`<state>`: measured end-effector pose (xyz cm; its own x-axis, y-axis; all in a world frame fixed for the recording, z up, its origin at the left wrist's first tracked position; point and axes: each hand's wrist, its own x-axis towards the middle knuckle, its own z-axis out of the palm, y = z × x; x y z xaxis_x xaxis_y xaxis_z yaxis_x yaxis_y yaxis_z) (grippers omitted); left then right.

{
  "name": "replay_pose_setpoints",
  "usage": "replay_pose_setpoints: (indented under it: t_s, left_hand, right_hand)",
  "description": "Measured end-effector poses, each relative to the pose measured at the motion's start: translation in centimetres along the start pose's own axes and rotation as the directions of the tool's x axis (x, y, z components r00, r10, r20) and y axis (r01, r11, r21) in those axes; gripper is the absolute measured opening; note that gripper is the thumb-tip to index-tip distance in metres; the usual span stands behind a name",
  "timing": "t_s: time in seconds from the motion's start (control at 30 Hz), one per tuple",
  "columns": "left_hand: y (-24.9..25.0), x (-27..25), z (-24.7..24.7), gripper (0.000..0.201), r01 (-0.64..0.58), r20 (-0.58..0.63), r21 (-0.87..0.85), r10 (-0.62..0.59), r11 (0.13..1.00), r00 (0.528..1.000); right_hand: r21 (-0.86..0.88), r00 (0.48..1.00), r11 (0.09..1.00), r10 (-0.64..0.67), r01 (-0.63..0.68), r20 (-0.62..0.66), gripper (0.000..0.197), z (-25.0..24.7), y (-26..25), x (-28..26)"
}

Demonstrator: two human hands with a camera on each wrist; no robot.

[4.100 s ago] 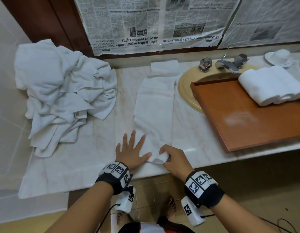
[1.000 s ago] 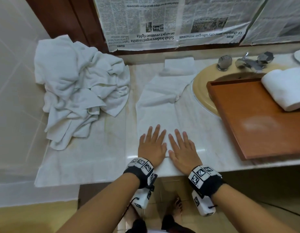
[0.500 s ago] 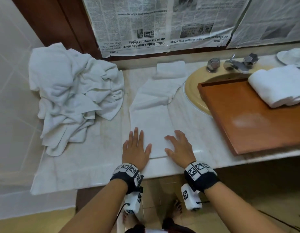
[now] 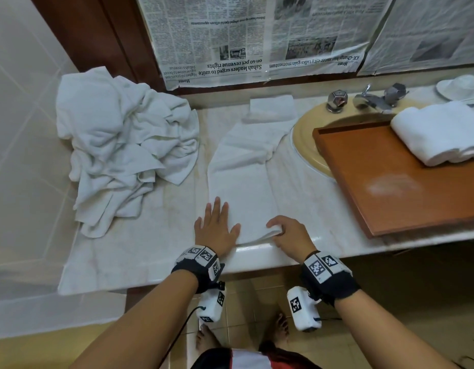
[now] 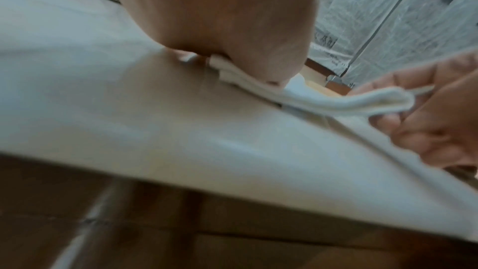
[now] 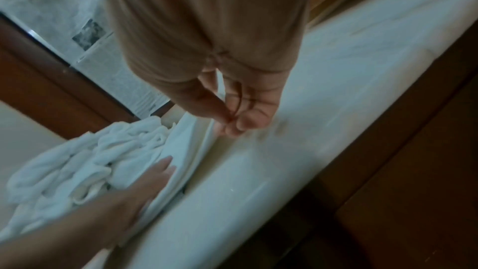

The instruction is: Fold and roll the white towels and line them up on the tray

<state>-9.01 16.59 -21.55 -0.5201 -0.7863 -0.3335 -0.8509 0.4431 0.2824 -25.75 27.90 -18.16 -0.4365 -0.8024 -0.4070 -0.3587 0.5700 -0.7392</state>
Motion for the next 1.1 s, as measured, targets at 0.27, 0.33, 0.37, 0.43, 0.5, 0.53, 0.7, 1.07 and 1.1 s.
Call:
replay_pose_setpoints:
  t_s: [0.27,0.33,0.37,0.43,0.5,0.53,0.7,1.07,1.1]
  left_hand:
    - [0.7,-2.7,0.6,0.058,-0.376,-0.055,0.068,0.380,0.924,0.923]
    - [0.1,-2.7,0.8,0.042,-0.352,-0.124,0.031,0.353,0.935,0.927]
    - [-0.2,-2.6,0.8,0.034,-0.360,-0.172,0.011,0.356,0.933,0.918]
    - [-1.2,-2.4,1.0,0.021,-0.393,-0.262,-0.023,0.374,0.919,0.890]
    - [-2.0,-2.2,1.0,0.015,-0.417,-0.291,-0.023,0.393,0.908,0.872]
    - [-2.3,-2.3,0.8,0.011,-0.423,-0.299,-0.020,0.398,0.906,0.867]
    - [-3.0,-2.9,-0.6,0.027,-0.332,-0.320,-0.193,0.261,0.923,0.911]
    - [-3.6,-2.2,-0.8,0.016,-0.095,-0.249,-0.465,-0.027,0.880,0.968]
    - [-3.6,-2.0,-0.8,0.016,-0.080,-0.239,-0.458,-0.036,0.885,0.970]
  right_hand:
    - [-0.095,0.986,0.992,-0.097,0.085,-0.135,0.015,0.9,0.4,-0.3]
    - [-0.180,0.984,0.979,-0.117,0.092,-0.133,0.018,0.9,0.6,-0.4]
    - [-0.197,0.983,0.977,-0.116,0.087,-0.142,0.019,0.9,0.7,-0.4]
    - [-0.157,0.981,0.985,-0.093,0.066,-0.171,0.020,0.8,0.9,-0.4]
    - [-0.097,0.978,0.994,-0.066,0.047,-0.199,0.019,0.9,1.0,-0.4]
    - [-0.082,0.976,0.996,-0.062,0.046,-0.208,0.018,0.9,1.1,-0.4]
    - [-0.105,0.973,0.989,-0.121,0.102,-0.198,0.016,0.8,1.4,0.2]
    - [-0.158,0.995,0.987,-0.012,-0.004,-0.099,0.011,-0.1,0.3,1.7]
    - [-0.136,0.994,0.991,0.001,-0.015,-0.105,0.008,0.0,0.1,1.7]
